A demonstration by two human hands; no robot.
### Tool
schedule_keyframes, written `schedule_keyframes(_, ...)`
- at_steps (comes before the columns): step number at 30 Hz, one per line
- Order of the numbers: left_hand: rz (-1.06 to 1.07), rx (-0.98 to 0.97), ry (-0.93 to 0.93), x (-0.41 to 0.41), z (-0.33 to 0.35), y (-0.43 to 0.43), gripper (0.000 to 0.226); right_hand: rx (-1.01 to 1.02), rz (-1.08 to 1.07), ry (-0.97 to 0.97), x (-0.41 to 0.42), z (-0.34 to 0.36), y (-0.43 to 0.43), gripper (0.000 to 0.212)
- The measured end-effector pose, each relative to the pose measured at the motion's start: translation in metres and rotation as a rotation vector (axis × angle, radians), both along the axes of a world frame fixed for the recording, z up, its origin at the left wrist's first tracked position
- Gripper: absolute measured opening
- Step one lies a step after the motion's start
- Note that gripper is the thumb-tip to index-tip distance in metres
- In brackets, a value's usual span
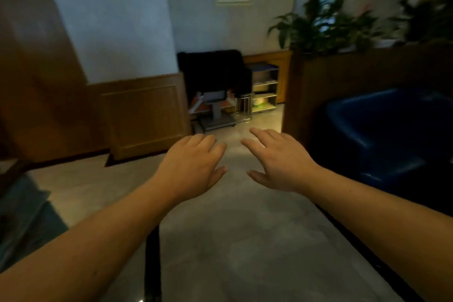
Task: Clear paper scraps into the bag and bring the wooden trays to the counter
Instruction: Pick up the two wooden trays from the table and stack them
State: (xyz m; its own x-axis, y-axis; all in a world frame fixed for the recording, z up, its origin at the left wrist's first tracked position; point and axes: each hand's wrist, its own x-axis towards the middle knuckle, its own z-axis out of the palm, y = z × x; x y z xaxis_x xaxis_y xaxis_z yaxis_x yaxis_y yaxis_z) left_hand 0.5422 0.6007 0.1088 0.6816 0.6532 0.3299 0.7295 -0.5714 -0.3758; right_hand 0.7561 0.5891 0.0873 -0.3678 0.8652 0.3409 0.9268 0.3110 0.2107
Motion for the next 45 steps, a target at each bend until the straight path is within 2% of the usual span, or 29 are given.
schedule_keyframes(12,-0.389,-0.064,-0.059,0.359,-0.01,-0.026,0.062,-0.049,-0.539,0.041,0.35,-0.004,-0.129,0.074)
schedule_keyframes(22,-0.692,-0.116,-0.049,0.573,-0.029,-0.035,0.067,-0.114,-0.923,0.164,0.534,-0.029,-0.223,0.074)
schedule_keyframes(28,-0.806,-0.149,-0.047,0.676,-0.045,0.008,0.067,-0.126,-1.1,0.194,0.616,-0.052,-0.223,0.074)
schedule_keyframes(40,-0.951,-0.226,0.019,0.899,-0.073,0.121,0.063,-0.078,-1.419,0.267,0.774,-0.067,-0.16,0.069)
schedule_keyframes(45,-1.01,-0.267,0.053,0.987,-0.088,0.138,0.06,-0.115,-1.51,0.311,0.839,-0.084,-0.161,0.069)
